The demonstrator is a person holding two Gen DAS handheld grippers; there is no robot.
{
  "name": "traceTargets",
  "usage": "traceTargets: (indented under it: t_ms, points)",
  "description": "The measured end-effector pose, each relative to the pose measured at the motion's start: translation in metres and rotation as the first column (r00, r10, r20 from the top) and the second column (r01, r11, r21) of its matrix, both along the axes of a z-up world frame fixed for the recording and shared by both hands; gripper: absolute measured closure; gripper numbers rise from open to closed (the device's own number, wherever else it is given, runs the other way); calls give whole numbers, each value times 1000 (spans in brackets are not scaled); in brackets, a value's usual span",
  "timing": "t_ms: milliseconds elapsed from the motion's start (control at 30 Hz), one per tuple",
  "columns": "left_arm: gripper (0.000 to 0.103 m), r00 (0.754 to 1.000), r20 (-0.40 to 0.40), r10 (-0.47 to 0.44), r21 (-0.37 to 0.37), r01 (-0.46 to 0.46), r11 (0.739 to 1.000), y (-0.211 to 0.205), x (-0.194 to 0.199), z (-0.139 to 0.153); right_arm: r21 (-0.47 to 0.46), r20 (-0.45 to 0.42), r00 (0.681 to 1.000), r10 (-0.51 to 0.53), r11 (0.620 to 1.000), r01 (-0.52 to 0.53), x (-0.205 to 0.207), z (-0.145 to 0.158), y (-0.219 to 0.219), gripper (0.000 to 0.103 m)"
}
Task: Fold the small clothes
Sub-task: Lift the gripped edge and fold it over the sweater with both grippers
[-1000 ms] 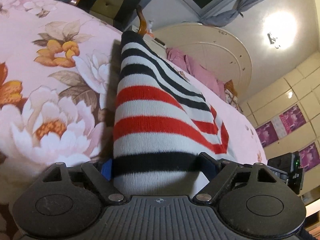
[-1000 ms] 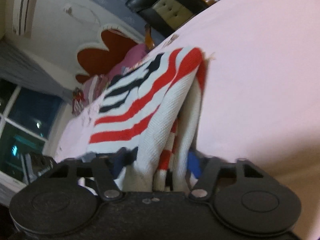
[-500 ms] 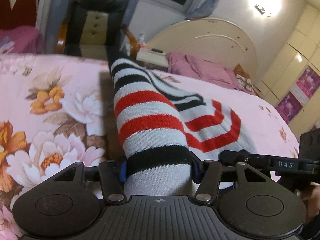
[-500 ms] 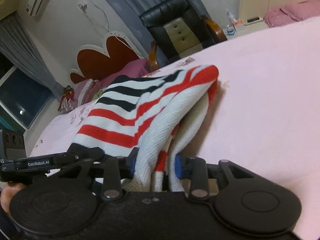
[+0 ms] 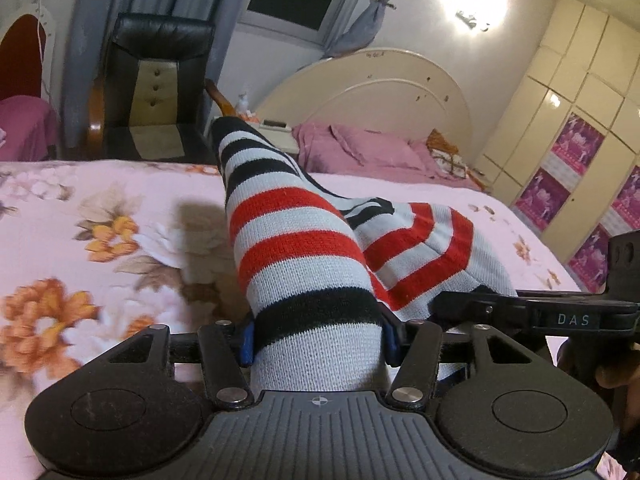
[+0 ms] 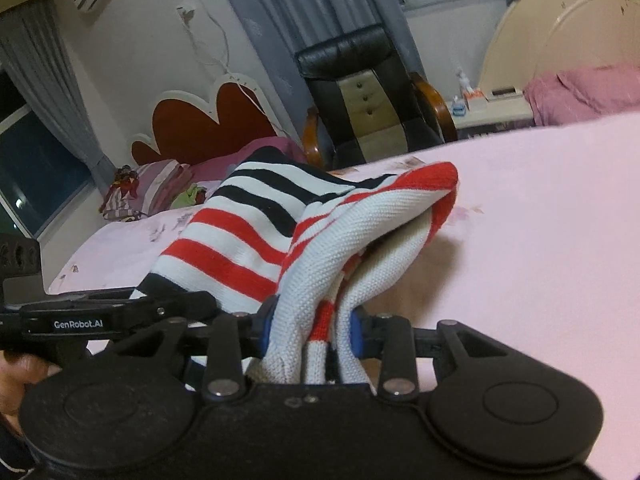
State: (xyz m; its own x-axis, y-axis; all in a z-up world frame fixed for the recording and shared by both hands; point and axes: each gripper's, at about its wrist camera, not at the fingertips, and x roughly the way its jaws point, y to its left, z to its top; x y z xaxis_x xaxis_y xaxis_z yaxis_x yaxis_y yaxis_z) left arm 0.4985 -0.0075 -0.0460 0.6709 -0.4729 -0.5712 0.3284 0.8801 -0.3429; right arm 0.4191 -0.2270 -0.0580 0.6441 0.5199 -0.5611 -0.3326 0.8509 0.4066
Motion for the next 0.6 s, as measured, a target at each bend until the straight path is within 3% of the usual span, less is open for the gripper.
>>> traceTargets:
  t_ms: [300, 600]
  points:
    - [47, 998, 9, 55, 18, -55, 998, 127, -43, 13, 0, 24, 999, 48, 999, -48, -19, 11, 111, 69]
    - [47, 978, -47, 204, 16, -204, 979, 279, -84, -13, 26, -16, 980, 200, 980, -200, -5, -4, 252, 69]
